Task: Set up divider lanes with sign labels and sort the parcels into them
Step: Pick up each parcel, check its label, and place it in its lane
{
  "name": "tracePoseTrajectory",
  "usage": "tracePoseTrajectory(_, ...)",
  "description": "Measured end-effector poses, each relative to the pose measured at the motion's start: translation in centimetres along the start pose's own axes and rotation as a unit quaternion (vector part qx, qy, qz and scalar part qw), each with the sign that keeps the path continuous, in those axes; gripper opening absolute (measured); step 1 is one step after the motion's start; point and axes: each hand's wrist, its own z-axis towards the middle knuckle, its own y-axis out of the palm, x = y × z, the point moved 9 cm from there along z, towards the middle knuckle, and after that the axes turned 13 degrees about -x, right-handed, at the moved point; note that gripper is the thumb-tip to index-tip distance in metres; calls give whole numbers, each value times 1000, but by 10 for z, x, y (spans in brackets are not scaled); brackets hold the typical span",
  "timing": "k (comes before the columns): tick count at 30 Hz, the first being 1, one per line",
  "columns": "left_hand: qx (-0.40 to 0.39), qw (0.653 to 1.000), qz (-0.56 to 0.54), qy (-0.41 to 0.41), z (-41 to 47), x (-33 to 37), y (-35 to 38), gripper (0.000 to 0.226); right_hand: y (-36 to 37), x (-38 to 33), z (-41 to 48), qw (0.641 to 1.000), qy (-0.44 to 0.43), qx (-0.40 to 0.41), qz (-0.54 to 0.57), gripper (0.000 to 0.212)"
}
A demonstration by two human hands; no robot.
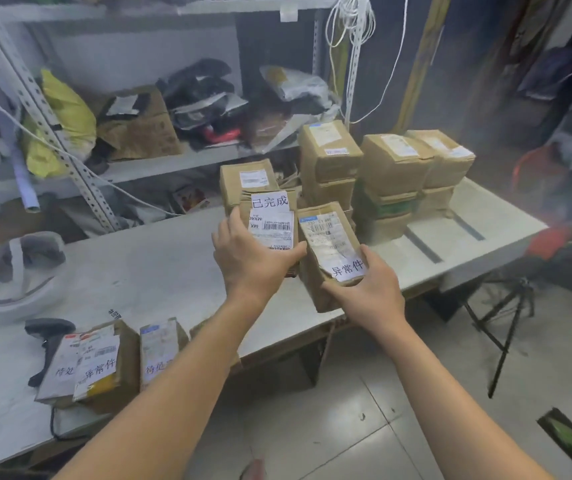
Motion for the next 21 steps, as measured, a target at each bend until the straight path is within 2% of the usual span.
tracePoseTrajectory(8, -41, 997, -37, 47, 26, 67, 105, 114, -96, 67, 28, 997, 47, 59, 16, 59)
tracePoseTrajectory(9, -44, 997, -43, 50, 32, 72, 119, 113, -107, 74, 34, 996, 51, 63, 20, 61)
tracePoseTrajectory(14, -67, 994, -76, 42, 64, 101, 197, 115, -159, 107, 76, 994, 78, 79, 15, 97)
tracePoseTrajectory(16, -78, 993, -82, 39, 75, 113, 227, 116, -180, 119, 93, 993, 88, 81, 13, 101)
tracePoseTrajectory(21, -98, 990, -88, 43, 91, 145, 294, 113, -240, 153, 127, 991, 90, 99, 20, 64)
